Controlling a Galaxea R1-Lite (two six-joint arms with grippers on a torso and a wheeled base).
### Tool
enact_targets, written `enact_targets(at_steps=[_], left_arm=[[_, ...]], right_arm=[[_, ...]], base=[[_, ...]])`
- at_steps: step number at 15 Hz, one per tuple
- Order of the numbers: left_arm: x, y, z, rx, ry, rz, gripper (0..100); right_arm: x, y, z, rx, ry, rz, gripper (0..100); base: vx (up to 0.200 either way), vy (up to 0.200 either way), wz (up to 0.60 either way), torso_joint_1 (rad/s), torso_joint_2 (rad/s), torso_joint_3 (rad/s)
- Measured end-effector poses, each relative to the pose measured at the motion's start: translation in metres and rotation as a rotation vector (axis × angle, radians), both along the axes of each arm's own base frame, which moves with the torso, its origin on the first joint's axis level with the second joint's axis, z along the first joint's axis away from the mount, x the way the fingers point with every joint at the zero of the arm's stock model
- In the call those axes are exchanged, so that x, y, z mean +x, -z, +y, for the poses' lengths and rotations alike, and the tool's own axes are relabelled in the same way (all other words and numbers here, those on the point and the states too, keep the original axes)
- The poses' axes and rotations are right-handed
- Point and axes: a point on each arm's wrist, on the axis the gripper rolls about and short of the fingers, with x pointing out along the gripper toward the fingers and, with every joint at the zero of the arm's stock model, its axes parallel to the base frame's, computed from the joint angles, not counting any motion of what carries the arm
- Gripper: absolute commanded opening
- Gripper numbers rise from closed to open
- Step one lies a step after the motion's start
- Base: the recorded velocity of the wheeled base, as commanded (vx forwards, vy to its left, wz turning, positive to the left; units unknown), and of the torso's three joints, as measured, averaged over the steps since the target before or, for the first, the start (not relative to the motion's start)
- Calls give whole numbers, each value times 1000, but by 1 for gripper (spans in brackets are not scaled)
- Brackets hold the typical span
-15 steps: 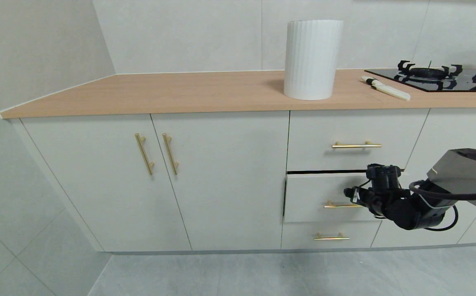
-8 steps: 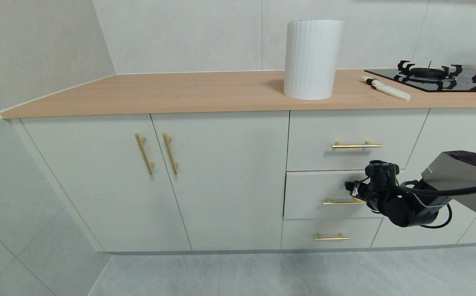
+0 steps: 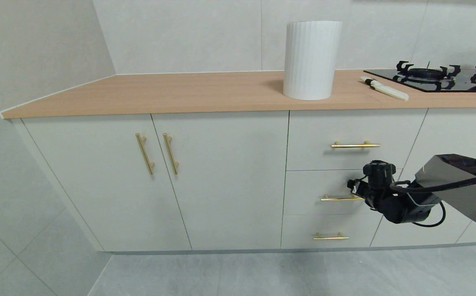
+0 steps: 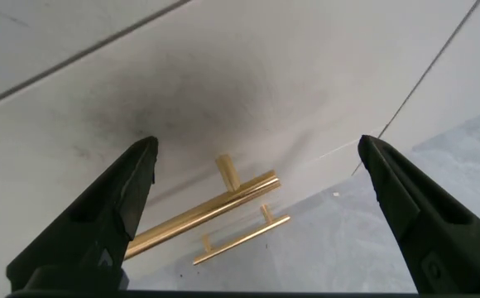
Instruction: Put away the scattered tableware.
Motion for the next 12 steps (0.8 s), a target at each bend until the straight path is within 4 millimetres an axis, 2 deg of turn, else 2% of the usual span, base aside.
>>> enact_targets(at_steps=[3,6,9,12], left_arm=[[0,0,0,0,0,0,100],[0,0,0,0,0,0,100],[0,0,0,0,0,0,100],[0,0,0,0,0,0,100]], right_arm=[[-7,-3,-1,5,-2,-2,100],[-35,-8,1,42,-107,75,100],[-62,-24,2,62,-214,114,100],[-85,-54,5,23,-251,103,100]], base=[[0,0,0,0,0,0],[0,0,0,0,0,0],[0,0,0,0,0,0],[0,0,0,0,0,0]])
